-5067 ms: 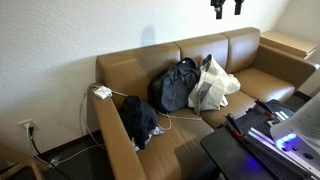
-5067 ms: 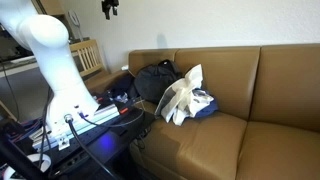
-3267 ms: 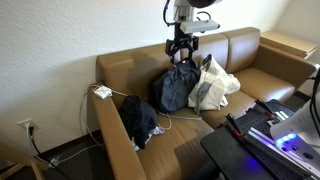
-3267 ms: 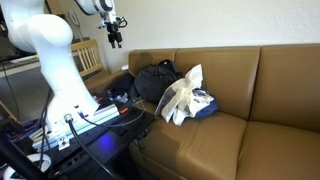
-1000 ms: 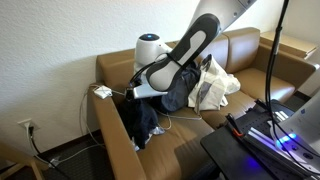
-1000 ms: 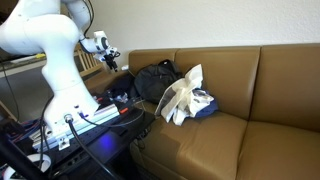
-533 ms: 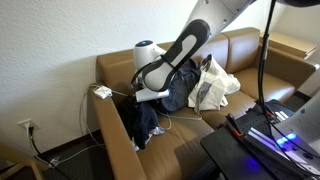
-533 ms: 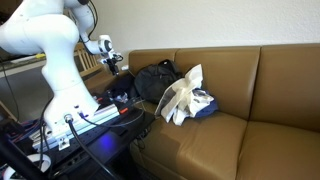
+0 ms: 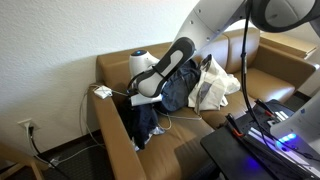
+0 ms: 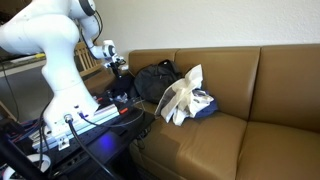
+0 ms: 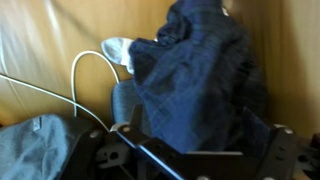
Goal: Place the black clothing on top of the clothing on the right
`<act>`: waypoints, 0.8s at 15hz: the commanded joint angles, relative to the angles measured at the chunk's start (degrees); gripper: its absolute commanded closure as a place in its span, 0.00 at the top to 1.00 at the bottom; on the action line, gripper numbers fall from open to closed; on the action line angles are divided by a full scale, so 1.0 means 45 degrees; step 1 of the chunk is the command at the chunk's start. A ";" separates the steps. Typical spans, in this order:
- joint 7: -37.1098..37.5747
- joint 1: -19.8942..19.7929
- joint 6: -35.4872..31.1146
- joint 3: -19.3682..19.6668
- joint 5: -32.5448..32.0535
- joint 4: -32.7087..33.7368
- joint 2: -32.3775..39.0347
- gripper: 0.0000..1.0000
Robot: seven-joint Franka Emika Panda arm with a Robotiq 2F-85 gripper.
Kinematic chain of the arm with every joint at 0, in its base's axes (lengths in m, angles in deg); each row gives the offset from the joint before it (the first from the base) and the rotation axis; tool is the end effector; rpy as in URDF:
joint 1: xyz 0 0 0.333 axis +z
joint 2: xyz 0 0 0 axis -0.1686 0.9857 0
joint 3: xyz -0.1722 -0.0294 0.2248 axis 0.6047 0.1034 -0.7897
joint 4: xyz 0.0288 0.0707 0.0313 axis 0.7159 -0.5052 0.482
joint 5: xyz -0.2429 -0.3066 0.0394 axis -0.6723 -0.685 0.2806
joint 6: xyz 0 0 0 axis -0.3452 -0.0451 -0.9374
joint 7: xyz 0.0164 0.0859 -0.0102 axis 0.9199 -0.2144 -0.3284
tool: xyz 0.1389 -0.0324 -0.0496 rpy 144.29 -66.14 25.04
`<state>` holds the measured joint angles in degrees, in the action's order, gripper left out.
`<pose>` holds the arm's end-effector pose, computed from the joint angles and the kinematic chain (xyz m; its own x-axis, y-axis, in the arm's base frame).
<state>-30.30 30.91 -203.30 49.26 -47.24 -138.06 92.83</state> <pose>0.4713 0.4417 -0.0007 0.9834 -0.1796 -0.0276 -0.1803 -0.9833 -0.0265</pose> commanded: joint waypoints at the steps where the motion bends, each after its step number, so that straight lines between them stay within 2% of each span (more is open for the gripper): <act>1: 0.0300 0.0766 -0.2290 0.0524 -0.0438 -0.1716 -0.1584 1.00; 4: 0.0483 0.1442 -0.2031 0.1067 -0.0625 -0.1527 -0.1785 1.00; 5: 0.0481 0.1479 -0.1629 0.1073 -0.0543 -0.1355 -0.1746 1.00; 6: 0.0255 0.1306 -0.1827 0.0868 -0.0375 -0.0926 -0.1403 1.00; 10: 0.0297 0.1446 -0.1790 0.0984 -0.0398 -0.0945 -0.1417 1.00; 12: 0.0411 0.1284 -0.0869 0.0995 -0.0220 -0.0386 -0.0812 1.00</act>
<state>-28.80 37.32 -211.06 53.66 -49.12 -142.55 86.41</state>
